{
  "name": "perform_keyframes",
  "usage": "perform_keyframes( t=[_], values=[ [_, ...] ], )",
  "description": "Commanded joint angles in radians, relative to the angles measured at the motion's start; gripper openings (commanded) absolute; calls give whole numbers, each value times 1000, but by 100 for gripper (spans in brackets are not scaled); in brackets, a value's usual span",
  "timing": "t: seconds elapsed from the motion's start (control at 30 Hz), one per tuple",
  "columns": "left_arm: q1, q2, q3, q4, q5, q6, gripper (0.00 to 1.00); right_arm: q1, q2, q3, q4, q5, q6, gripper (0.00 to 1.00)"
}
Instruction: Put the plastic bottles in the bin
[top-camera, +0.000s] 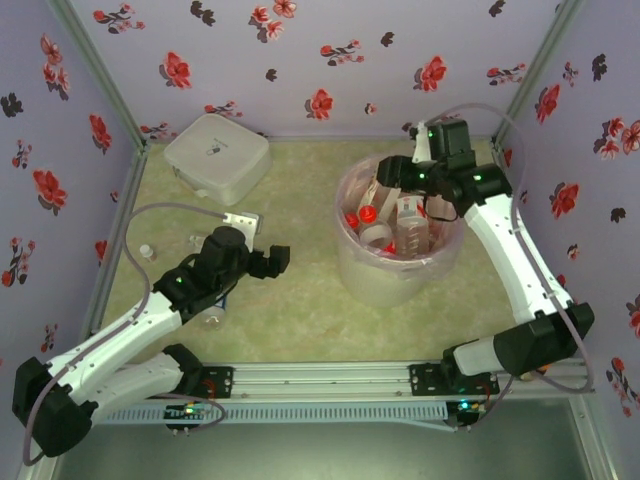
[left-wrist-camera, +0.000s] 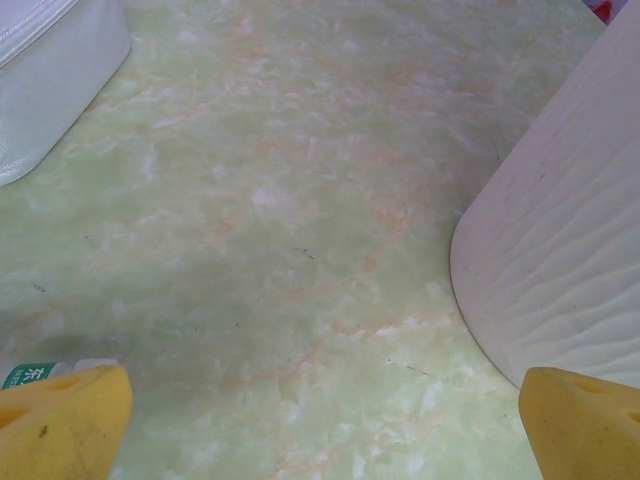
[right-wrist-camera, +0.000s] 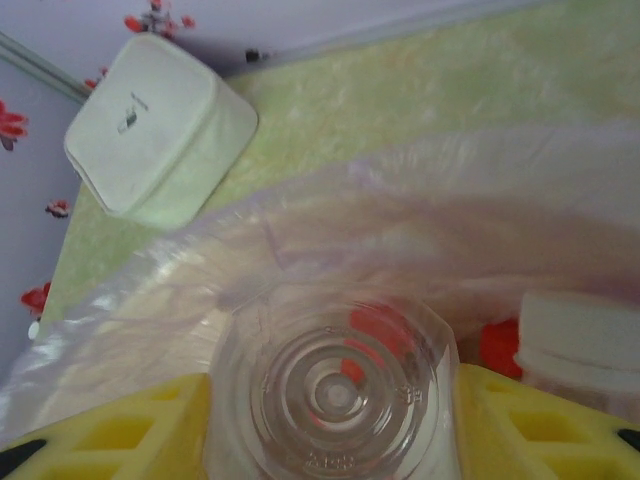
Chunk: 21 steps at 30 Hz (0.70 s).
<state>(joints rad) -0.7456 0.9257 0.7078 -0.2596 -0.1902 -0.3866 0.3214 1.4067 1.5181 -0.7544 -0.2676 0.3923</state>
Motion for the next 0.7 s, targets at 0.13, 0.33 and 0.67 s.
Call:
perform_keyframes(
  t=[0.13,0.33,0.67],
  values=[
    [11,18,33,-10,10,-14,100,0,-14,-89,-3,10,36,29],
    [25,51,63,-67,-16,-28,100,1,-66,12,-62,64,-4,66],
    [59,17,74,-182,-44,-59,100,6,-127,191,-164,110,-98,89]
  ],
)
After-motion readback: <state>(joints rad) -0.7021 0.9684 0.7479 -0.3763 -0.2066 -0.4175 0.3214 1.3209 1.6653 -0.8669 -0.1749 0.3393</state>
